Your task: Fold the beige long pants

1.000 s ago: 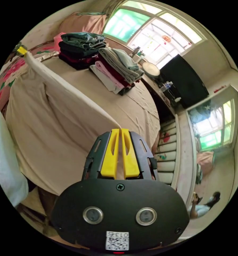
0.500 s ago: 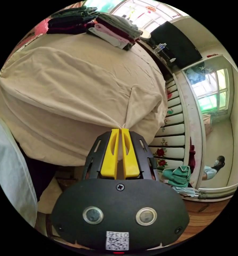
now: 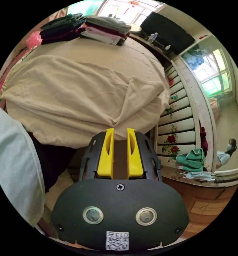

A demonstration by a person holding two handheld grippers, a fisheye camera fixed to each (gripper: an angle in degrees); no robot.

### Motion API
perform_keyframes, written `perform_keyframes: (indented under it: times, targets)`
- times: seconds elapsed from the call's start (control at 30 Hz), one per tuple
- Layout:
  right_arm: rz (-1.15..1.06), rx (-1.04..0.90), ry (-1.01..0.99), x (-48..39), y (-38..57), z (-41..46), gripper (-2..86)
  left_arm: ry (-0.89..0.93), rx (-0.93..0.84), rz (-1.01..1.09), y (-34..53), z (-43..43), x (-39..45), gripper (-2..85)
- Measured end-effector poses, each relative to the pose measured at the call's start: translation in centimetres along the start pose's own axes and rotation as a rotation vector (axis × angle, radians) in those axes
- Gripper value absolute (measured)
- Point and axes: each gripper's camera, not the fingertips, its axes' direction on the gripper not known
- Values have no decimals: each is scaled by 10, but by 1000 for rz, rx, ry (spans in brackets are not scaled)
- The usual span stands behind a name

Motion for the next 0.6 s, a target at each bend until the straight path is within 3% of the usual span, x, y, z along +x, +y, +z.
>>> perform_keyframes:
  times: [0.2, 0.4, 0.5, 0.6]
  targets:
    - [177, 155, -1, 57, -5, -11, 108, 24, 151, -35, -4, -46, -16, 70]
    - [160, 62, -127, 72, -56, 60, 124, 255, 300, 256, -155, -15, 49, 70]
    - [197, 31, -183, 88, -48, 87, 86, 420, 344, 431, -224, 2, 101, 74]
    - [308, 54, -196, 113, -28, 90, 37, 367, 253, 675, -276, 21, 166, 87]
